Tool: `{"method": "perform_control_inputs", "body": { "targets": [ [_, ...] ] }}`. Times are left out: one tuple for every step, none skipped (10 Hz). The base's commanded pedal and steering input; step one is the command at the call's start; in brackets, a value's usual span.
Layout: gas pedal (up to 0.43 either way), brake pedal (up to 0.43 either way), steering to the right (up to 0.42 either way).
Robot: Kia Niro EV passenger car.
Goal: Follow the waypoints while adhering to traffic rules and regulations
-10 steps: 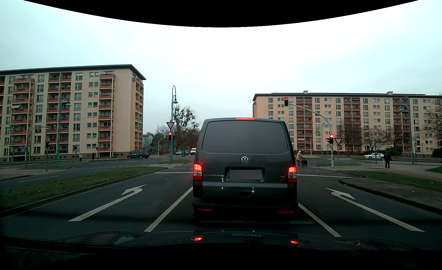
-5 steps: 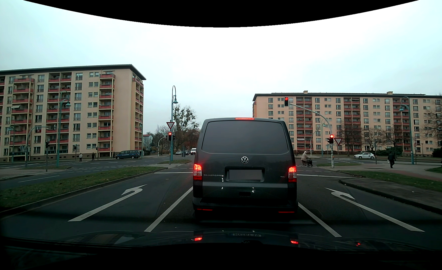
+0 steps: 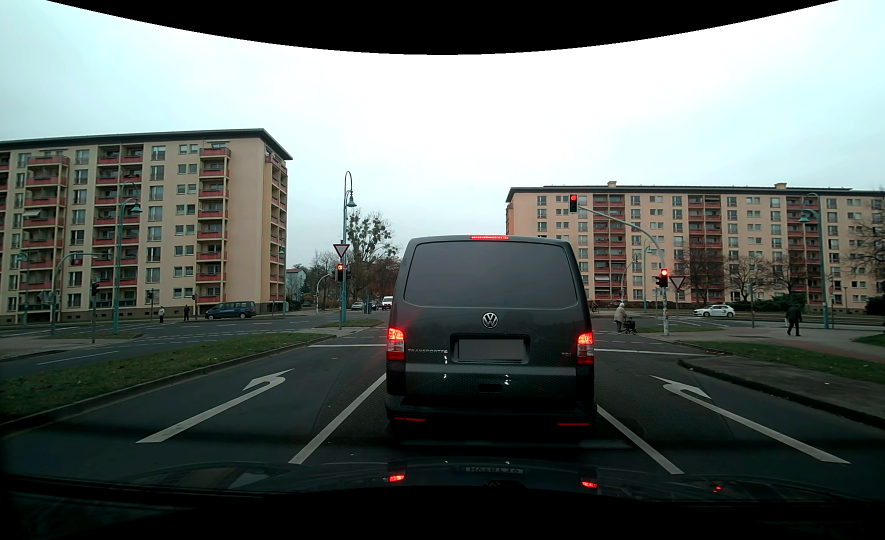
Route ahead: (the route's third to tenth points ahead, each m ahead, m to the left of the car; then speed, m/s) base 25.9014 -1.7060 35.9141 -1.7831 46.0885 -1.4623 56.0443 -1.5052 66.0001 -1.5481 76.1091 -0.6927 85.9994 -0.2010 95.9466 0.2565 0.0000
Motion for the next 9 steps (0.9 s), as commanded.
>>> {"method": "perform_control_inputs", "body": {
  "targets": [
    [0.000, 0.378, 0.004],
    [0.000, 0.372, 0.004],
    [0.000, 0.372, 0.004],
    [0.000, 0.372, 0.004],
    [0.000, 0.378, 0.004],
    [0.000, 0.378, 0.004],
    [0.000, 0.372, 0.004],
    [0.000, 0.372, 0.004],
    [0.000, 0.378, 0.004]
  ]
}}
